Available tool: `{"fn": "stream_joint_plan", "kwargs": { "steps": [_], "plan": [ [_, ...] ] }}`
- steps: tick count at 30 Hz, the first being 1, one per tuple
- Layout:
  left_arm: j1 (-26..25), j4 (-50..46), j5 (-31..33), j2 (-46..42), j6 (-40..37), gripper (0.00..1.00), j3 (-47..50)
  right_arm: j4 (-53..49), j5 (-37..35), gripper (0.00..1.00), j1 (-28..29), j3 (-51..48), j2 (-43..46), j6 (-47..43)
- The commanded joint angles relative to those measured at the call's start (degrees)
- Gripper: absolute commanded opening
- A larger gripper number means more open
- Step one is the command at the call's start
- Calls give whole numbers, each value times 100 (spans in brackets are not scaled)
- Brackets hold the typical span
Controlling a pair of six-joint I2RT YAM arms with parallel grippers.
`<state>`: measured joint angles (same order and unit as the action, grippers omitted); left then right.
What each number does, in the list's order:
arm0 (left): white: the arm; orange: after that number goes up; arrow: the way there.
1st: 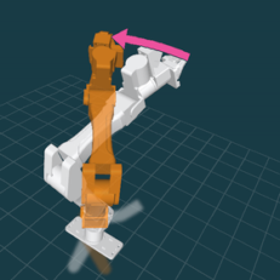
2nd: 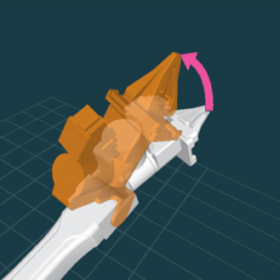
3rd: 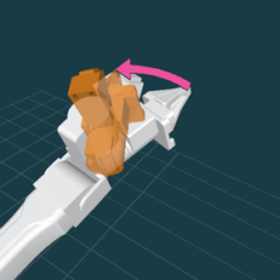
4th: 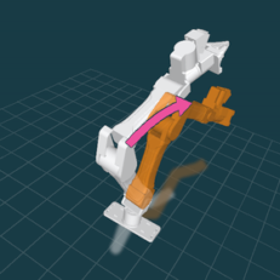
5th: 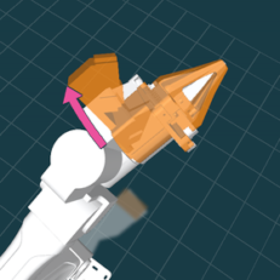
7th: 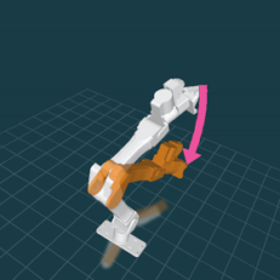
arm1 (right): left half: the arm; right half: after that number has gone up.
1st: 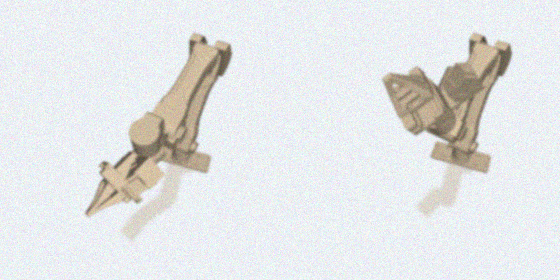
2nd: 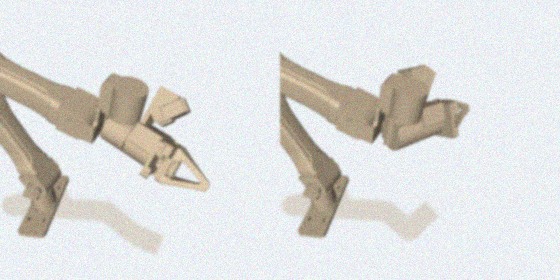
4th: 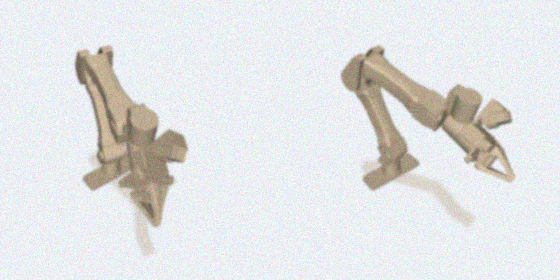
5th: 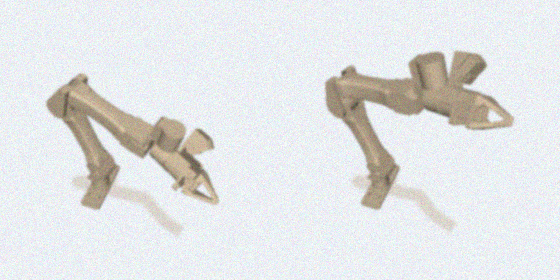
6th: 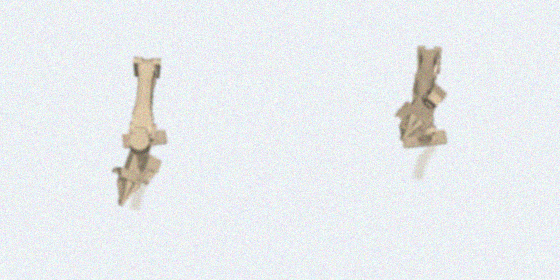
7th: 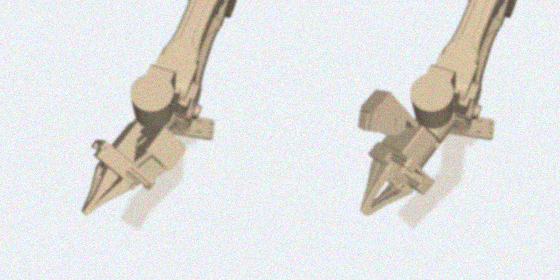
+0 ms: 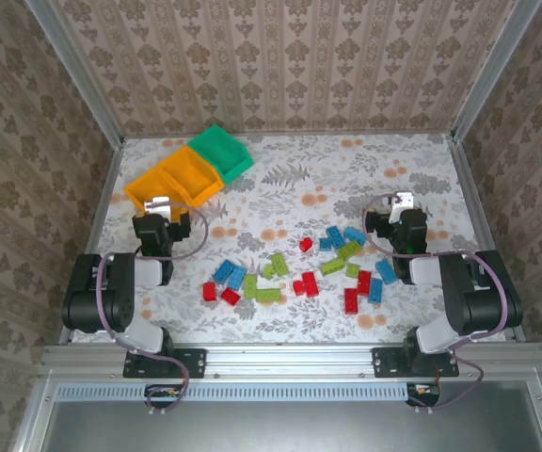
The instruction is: Sort the legos into containers by color
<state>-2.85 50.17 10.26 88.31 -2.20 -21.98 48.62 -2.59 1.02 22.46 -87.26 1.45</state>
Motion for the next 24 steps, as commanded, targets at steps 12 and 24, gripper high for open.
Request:
{"fn": "stream_joint_plan", "kwargs": {
  "steps": [12, 24],
  "plan": [
    [28, 80, -138, -9, 26, 100, -44, -9, -63, 100, -5, 101, -31, 4],
    [-208, -2247, 841, -827, 227, 100, -920, -2, -40, 100, -22, 101, -33, 13]
  ]
}}
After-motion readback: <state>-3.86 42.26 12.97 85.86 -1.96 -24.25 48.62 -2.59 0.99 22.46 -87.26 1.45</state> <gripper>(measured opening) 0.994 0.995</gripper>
